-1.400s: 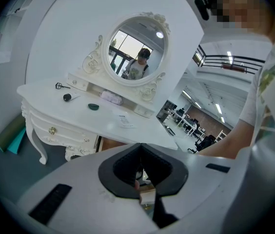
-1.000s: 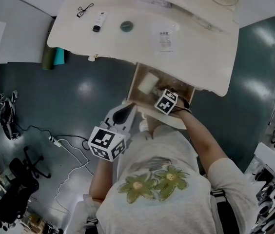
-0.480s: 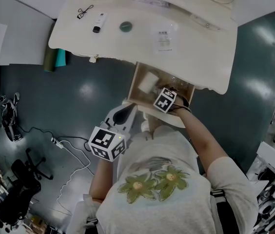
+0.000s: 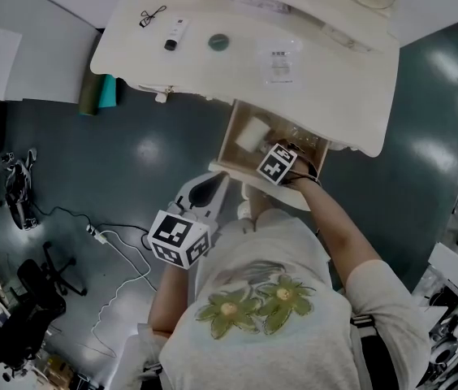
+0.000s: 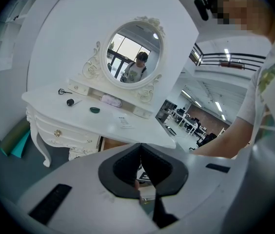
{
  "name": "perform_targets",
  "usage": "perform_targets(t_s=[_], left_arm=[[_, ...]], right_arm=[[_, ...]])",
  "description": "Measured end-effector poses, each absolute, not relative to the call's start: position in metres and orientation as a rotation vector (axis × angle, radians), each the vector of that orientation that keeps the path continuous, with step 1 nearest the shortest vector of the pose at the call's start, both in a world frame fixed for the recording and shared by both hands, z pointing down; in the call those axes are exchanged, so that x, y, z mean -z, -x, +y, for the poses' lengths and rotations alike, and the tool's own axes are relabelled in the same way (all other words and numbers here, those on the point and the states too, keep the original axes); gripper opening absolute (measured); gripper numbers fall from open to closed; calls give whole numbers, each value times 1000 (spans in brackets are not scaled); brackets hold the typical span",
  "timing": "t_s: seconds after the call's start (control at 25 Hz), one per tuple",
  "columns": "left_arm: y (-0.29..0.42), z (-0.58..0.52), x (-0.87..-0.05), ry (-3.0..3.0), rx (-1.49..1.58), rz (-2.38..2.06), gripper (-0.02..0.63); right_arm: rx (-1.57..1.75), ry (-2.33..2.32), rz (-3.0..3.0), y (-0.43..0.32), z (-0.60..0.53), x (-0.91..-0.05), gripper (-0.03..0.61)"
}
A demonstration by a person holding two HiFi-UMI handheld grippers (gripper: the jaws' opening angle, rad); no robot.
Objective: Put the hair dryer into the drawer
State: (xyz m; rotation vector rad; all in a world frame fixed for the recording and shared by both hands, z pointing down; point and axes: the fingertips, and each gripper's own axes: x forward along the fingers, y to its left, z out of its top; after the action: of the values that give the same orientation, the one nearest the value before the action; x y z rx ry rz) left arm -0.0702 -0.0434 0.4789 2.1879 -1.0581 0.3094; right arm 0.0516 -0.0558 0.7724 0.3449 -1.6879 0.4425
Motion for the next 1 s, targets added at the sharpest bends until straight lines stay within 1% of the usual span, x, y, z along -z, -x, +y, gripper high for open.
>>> perform_targets(t_s=[0.2,0.56,1.0], left_arm=[[70,-38,-473,-2199,-302,-1062,11],[56,-36,-465,-2251,-281,-1040,11],[42,-37,-454,-2311,-273,-1013,11]], right_arm=[[-511,-380,-1675,-57,-56,-762,218],[-531,-427,-1745,-58,-57,-726,218],[-620,-619,-1970,-53,-59,-646,217]])
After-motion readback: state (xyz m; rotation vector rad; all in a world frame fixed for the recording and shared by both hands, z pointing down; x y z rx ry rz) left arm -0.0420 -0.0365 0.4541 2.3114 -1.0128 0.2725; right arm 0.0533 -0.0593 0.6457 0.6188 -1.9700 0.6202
